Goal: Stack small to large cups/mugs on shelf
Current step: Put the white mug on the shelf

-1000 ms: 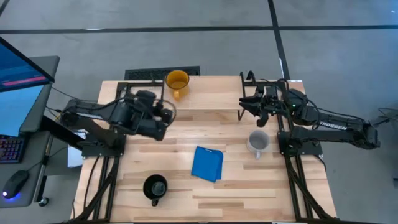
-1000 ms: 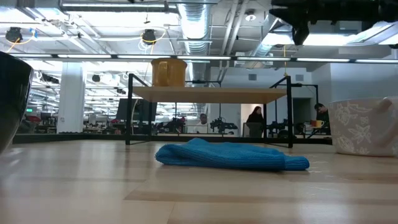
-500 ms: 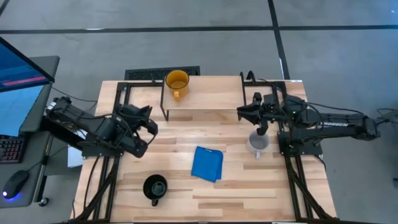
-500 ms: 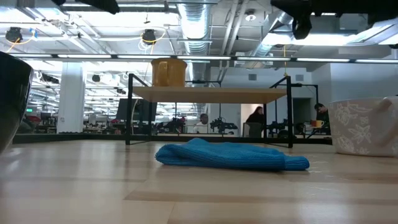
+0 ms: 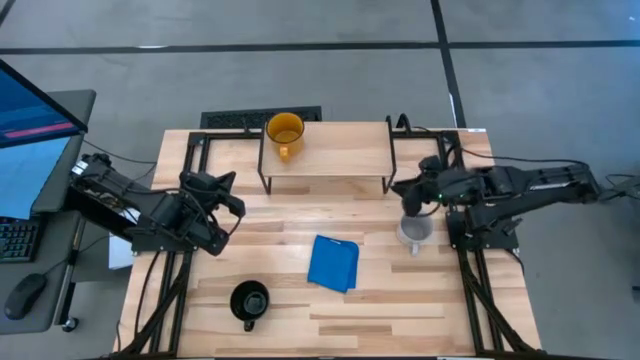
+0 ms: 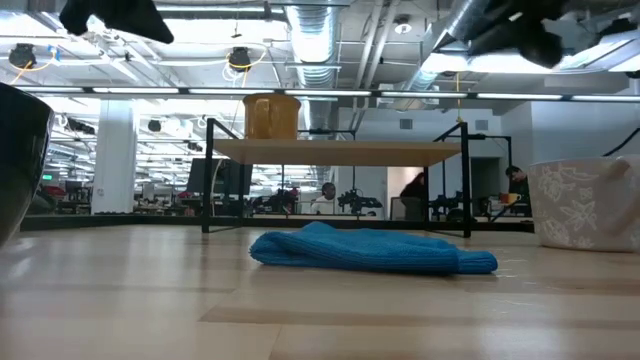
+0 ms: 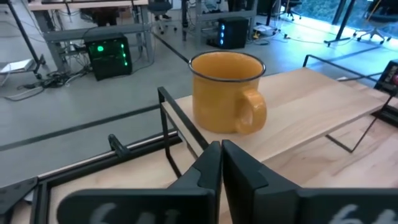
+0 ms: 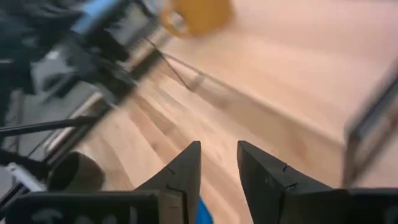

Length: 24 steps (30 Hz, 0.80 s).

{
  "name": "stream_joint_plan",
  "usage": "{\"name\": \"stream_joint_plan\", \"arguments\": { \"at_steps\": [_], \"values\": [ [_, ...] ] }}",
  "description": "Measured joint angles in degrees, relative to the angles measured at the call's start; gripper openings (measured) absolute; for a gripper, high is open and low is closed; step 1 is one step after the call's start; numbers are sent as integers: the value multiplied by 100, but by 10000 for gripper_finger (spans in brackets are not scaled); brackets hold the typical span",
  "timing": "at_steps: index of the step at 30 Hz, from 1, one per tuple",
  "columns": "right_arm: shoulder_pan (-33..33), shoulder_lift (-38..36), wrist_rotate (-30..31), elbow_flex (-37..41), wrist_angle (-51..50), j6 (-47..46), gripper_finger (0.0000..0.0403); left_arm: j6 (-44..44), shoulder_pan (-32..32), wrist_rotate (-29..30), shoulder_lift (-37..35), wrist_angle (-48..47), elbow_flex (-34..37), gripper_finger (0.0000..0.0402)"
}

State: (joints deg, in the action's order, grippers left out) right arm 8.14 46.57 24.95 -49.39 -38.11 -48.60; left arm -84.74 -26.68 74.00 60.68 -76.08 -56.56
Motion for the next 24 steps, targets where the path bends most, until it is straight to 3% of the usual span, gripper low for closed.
{"name": "stream_joint_plan", "arguments": {
  "at_steps": [3, 11, 18, 24],
  "values": [
    [304, 251, 67, -95, -662, -991, 127, 47, 0, -6, -2, -2, 51, 0],
    [1437, 1062, 75, -270, -1082, -2734, 127, 477, 2, -158, 3, 2, 53, 0],
    [2302, 1942, 45, -1388, -2857, -4397, 127, 745, 2, -164, 3, 2, 53, 0],
    [2830, 2794, -626, -2233, -4381, -5779, 127, 867, 2, -304, 5, 0, 53, 0]
  ]
}}
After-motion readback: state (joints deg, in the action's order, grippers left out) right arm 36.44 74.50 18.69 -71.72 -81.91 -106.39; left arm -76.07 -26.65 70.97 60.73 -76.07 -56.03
